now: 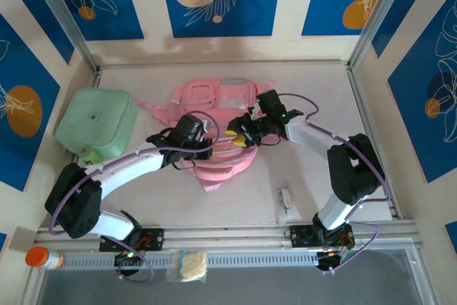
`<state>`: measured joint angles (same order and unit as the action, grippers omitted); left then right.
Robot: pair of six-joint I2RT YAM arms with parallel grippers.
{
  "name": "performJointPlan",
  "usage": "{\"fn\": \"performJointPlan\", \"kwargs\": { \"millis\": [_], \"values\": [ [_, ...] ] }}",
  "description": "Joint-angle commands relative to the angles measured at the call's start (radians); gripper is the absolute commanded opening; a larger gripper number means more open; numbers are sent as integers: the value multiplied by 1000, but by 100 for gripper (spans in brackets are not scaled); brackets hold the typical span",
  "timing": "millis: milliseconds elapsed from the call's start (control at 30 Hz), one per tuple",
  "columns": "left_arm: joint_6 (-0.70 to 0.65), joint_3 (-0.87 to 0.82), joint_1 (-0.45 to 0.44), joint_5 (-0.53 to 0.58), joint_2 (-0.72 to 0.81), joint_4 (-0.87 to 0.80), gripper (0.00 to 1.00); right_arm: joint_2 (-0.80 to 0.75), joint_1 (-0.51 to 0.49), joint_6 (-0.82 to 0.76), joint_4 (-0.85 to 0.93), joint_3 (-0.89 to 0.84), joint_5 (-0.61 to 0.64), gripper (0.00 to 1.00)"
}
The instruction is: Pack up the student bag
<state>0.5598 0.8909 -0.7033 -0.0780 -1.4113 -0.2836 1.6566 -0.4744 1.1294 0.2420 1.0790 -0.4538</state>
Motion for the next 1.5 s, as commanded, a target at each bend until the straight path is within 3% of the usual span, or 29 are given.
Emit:
{"fn": "performJointPlan", "kwargs": {
  "millis": [0, 200, 400, 600, 833, 967, 1100, 1267, 1300, 1467],
  "values": [
    [35, 25, -50, -83, -7, 83, 0, 28, 16, 12, -65, 18, 63, 28],
    [55, 81, -128, -24, -29, 18, 0, 47, 108, -208, 128, 115, 47, 1],
    [3, 69, -119, 114, -9, -128, 0, 67, 232, -399, 245, 197, -4, 0],
    [-116, 17, -24, 167, 50, -179, 0, 130, 291, -485, 298, 268, -51, 0],
    [-273, -26, 184, 27, 27, -63, 0, 188, 280, -580, 378, 364, -43, 0],
    [-351, -74, 212, 0, 32, 79, 0, 206, 284, -593, 364, 374, -71, 0],
    [-339, -41, 252, -13, -12, 58, 0, 225, 275, -620, 387, 406, -36, 0],
    [-250, -51, 216, -100, -3, 144, 0, 266, 264, -642, 396, 466, 8, 0],
    [-232, -51, 206, -101, -2, 150, 0, 281, 267, -639, 409, 488, 8, 0],
    [-203, -56, 197, -59, -7, 121, 0, 242, 261, -629, 433, 480, 23, 31]
  ]
}}
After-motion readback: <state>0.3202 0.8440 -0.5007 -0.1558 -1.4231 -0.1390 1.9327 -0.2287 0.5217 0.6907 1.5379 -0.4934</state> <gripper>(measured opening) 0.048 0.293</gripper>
